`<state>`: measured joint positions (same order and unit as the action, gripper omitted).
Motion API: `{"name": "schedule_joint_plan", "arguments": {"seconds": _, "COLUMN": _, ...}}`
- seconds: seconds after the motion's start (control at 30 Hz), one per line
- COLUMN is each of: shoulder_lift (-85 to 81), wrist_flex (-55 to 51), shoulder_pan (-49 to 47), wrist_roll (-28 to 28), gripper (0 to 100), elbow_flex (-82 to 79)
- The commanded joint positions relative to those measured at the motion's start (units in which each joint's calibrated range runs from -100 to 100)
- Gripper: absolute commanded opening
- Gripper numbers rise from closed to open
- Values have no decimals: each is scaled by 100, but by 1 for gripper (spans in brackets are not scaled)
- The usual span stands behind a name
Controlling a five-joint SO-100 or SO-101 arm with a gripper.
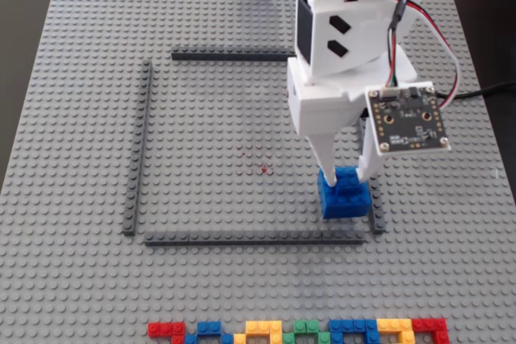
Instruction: Grab the cube and place it into the grid
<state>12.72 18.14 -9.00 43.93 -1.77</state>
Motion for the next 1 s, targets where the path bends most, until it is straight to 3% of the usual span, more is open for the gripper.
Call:
{"name": "schedule_joint_plan", "arguments": {"seconds": 0.0, "shoulder_lift": -34, "wrist_flex": 37, "shoulder_pan": -24, "wrist_roll": 24, "gripper": 7, "elbow_flex": 534}}
{"name": "schedule_joint_plan", "arguments": {"seconds": 0.97, "shoulder_lift": 490, "wrist_flex": 8, "shoulder_pan": -120, "wrist_roll": -59, "gripper": 6, "elbow_flex": 988}}
